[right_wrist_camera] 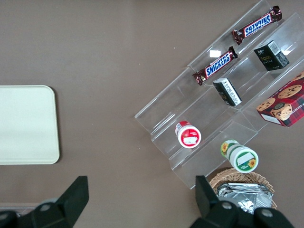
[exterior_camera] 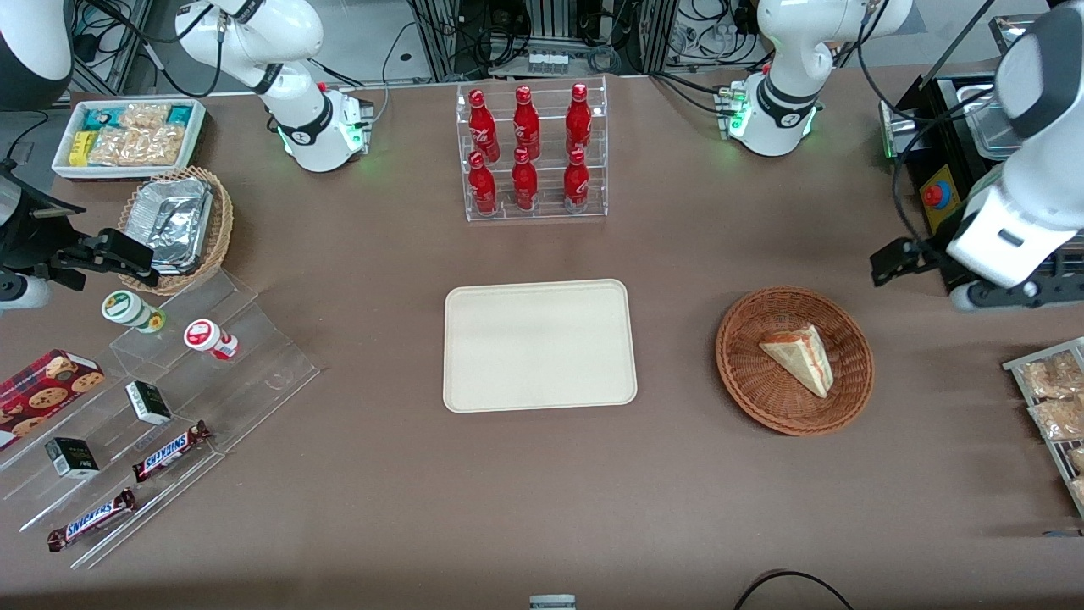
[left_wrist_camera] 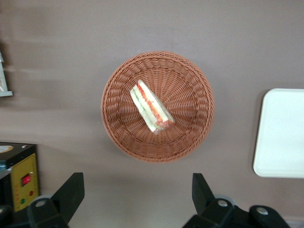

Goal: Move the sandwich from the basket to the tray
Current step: 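Move the left gripper down over the sandwich in the wicker basket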

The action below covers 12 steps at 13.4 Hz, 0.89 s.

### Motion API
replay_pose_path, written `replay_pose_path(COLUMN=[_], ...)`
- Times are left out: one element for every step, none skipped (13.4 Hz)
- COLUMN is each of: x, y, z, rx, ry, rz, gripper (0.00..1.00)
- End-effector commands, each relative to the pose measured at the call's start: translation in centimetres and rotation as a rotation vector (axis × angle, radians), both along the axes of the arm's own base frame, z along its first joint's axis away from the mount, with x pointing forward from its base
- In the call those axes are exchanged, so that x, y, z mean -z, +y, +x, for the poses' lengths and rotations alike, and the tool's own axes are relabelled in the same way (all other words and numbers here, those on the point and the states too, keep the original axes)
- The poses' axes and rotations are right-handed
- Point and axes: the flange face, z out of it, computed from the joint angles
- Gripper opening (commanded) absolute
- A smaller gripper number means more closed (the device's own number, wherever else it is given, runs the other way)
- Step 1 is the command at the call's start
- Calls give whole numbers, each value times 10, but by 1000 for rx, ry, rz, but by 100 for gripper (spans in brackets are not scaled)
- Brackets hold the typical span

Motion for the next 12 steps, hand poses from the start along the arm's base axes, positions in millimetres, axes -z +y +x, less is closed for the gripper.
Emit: replay_pose_path(x=[43, 59, 77, 92, 106, 121, 136, 152, 162, 175, 185, 192], y=[-2, -3, -5, -5, -5, -6, -6, -7, -8, -8, -8, -9], z=[-5, -6, -7, -11, -14, -17, -21, -27, -29, -29, -27, -26], rx=[-108, -170, -222, -260, -307, -360, -414, -450, -473, -483, -490, -508], ry=[-27, -35, -54, -68, -76, -84, -103, -125, -141, -127, -115, -114], rz=[5, 5, 2, 0, -2, -5, -11, -20, -27, -25, -22, -24], gripper=[100, 100, 100, 100, 100, 100, 100, 100, 100, 100, 100, 100])
